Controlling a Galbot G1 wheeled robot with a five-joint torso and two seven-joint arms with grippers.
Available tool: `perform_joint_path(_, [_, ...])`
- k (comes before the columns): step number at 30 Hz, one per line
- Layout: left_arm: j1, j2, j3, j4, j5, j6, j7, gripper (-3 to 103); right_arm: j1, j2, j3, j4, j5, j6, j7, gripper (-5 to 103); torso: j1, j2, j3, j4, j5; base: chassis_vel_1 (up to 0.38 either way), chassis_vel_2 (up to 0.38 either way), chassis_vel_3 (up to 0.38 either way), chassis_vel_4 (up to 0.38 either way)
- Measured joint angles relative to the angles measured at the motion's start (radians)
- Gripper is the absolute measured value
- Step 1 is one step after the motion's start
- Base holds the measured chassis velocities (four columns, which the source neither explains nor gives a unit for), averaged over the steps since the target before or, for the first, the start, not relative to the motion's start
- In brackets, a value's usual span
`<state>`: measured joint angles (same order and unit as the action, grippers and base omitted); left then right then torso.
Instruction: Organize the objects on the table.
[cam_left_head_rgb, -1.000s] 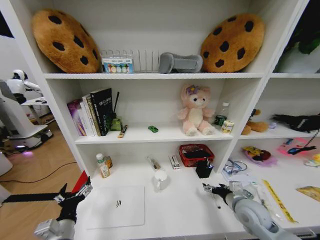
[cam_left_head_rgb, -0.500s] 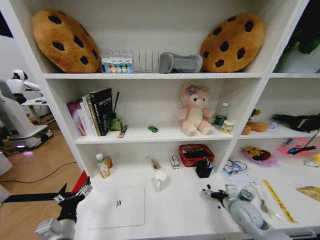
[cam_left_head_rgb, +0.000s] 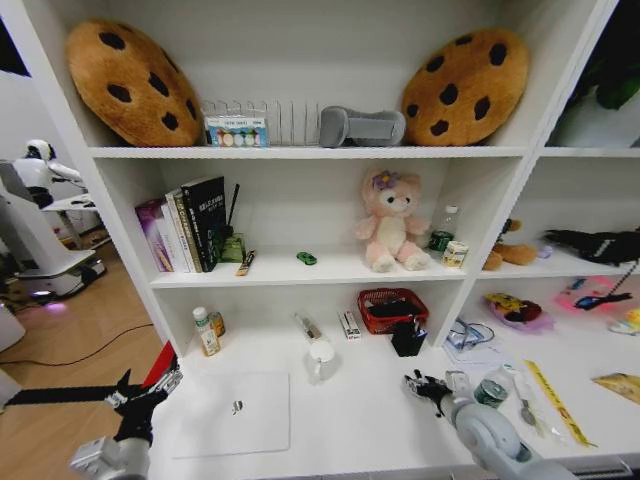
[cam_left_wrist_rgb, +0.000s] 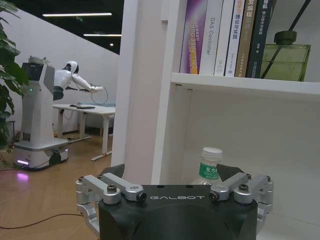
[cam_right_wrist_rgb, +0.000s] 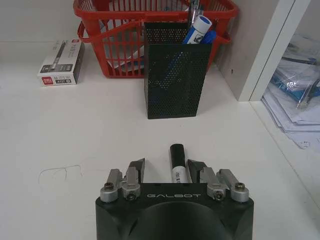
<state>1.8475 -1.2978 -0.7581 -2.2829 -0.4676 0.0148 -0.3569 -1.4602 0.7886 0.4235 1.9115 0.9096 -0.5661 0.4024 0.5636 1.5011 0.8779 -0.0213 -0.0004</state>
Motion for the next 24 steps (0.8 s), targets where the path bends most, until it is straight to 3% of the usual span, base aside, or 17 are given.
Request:
perform_joint_path(1, [0.0,0.0,0.0,0.0,0.0,0.0,0.0,100,0.0,0.0,0.0,0.0,0.0,0.0,0.0,51,0.0,0.0,0.0,0.0,0.0,0.0,0.0,0.0,0.0])
perform_joint_path(4, [-0.003,-0.001,0.001,0.005,0.001,0.002,-0.002,100,-0.003,0.001,0.0,0.0,-0.001,0.004,0.0,35,0.0,0.0,0.0,0.0,0.0002,0.0,0.0,0.0,0.0])
perform_joint_path(6, [-0.003,-0.001,0.0,0.006,0.002,0.002,-0.003,100,-0.003,0.001,0.0,0.0,-0.001,0.004,0.0,35,0.0,0.0,0.0,0.0,0.0002,0.0,0.0,0.0,0.0])
perform_joint_path(12, [-0.006,-0.003,-0.002,0.009,0.002,0.002,-0.01,100,0.006,-0.006,-0.004,0.007,0.0,0.008,0.007,11,0.0,0.0,0.0,-0.0005,0.0008,0.0,0.0,0.0,0.0])
perform_joint_path(21, [-0.006,-0.006,0.0,0.009,0.002,0.003,-0.011,100,0.003,-0.016,0.024,0.066,-0.007,0.028,0.007,10,0.0,-0.001,0.001,0.0,0.0006,0.0,0.0,0.0,0.0])
perform_joint_path(23, [-0.006,-0.006,0.0,0.009,0.002,0.004,-0.011,100,0.003,-0.017,0.031,0.082,-0.037,0.05,0.0,10,0.0,-0.001,0.001,-0.0001,0.0008,0.0,0.0,0.0,0.0])
perform_joint_path(24, [-0.006,-0.007,0.001,0.009,0.004,0.004,-0.011,100,0.007,-0.02,0.04,0.095,-0.127,0.114,-0.026,10,0.0,-0.001,0.0,-0.0002,0.0004,0.0,0.0,0.0,0.0])
